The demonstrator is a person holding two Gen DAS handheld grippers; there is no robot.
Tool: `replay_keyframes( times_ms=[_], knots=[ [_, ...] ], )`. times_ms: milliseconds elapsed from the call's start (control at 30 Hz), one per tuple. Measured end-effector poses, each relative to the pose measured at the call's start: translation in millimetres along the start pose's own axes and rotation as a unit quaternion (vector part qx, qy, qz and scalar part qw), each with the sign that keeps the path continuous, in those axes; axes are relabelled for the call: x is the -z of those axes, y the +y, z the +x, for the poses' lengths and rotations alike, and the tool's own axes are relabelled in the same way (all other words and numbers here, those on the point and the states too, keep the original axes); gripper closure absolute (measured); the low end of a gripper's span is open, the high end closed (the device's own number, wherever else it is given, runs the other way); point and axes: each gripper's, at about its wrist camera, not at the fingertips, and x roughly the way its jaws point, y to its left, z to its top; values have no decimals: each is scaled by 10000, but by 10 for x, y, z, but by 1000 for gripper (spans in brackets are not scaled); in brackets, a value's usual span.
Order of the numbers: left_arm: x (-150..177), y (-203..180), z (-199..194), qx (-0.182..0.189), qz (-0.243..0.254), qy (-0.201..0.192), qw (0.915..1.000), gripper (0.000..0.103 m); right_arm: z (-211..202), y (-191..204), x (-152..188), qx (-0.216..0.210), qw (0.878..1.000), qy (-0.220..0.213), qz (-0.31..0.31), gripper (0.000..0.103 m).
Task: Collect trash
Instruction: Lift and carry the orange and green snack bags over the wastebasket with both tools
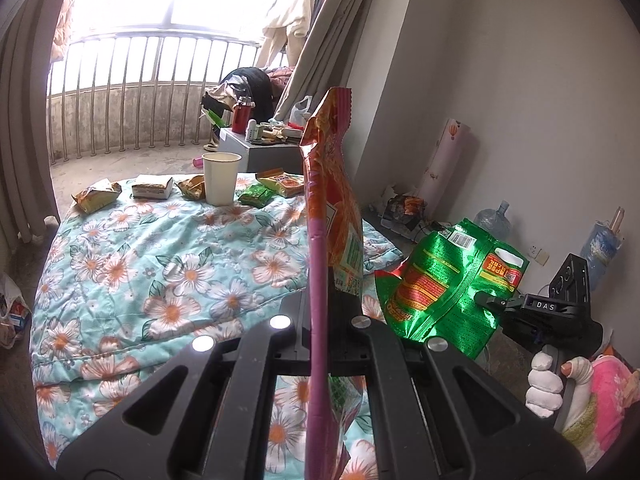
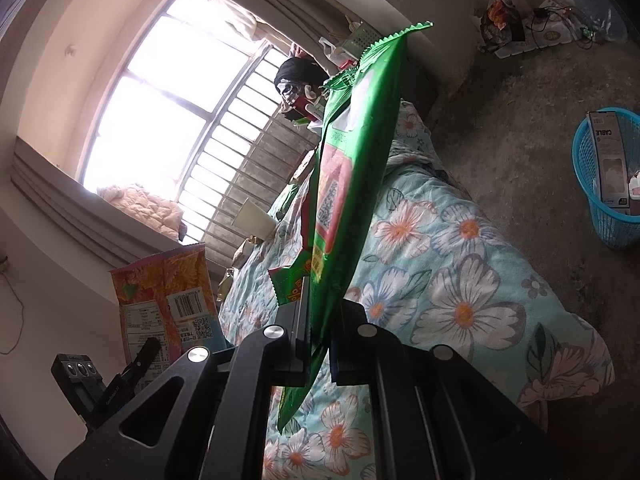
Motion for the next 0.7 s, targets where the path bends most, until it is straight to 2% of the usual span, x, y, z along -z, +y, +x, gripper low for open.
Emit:
replay_keyframes(
  times_ms=[233,400,567,700],
  knots=[
    [-235,-372,328,401,379,-13,9985,103,-332,-139,-201,-38,9990,-429,135,96],
    [-544,-873,756,954,655,51,9933,103,-946,-397,-635,217,9920,-1216,273,96],
    [-820,-1518,1325,1682,797,144,9824,103,-1627,-823,-1051,970,9722,-2067,514,96],
    [-824,-2029,1882,2038,897,543,9734,103,-1851,-1317,-1177,1519,9568,-2293,941,96]
  ],
)
